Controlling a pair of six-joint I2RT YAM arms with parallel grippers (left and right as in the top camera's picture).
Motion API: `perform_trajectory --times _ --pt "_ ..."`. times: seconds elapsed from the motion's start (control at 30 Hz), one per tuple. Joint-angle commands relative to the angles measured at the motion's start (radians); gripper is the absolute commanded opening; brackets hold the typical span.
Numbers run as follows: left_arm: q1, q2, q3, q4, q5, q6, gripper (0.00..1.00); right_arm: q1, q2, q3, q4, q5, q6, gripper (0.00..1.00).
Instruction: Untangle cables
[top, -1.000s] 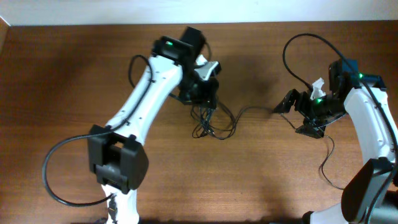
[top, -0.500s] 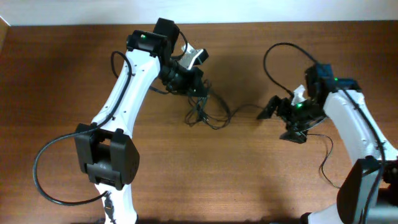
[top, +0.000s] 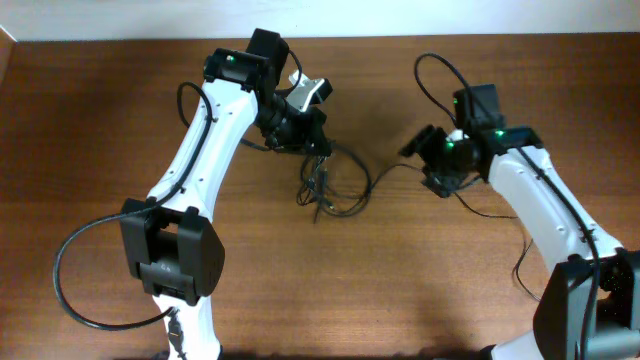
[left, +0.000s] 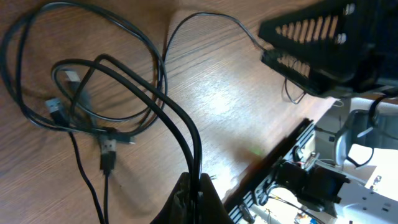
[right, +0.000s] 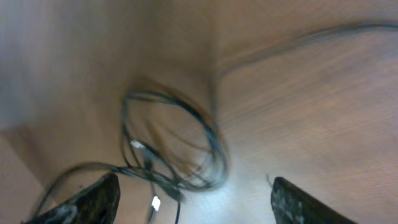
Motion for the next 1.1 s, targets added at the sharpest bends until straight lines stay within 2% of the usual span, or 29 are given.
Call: perform_trajectory --times 0.0,0.13,0.27,0.33,0.53,0.7,1.07 --pt "-0.003 -0.011 0.014 -0.001 0.061 -0.010 0.00 0.083 -0.002 0.000 0.056 0.197 0.120 0.78" --pt "-0.027 -0.011 0.014 -0.003 0.007 -0.010 0.00 0.183 0.020 0.000 0.124 0.438 0.153 0.78" --pt "-0.048 -0.011 0.014 -0.019 -0.148 -0.015 0.00 0.195 0.092 0.000 0.195 0.452 0.155 0.74" --pt "-0.055 -0.011 0.014 -0.031 -0.260 -0.056 0.00 0.195 0.133 0.000 0.215 0.455 0.183 0.72" --pt "-0.059 -0.011 0.014 -0.035 -0.267 -0.055 0.00 0.195 0.225 0.000 0.224 0.451 0.198 0.65" --pt "-0.059 -0.011 0.013 -0.034 -0.274 -0.055 0.00 0.195 0.228 0.000 0.205 0.463 0.197 0.63" --pt "-0.060 -0.011 0.013 -0.035 -0.274 -0.055 0.00 0.192 0.313 0.000 0.206 0.516 0.206 0.62"
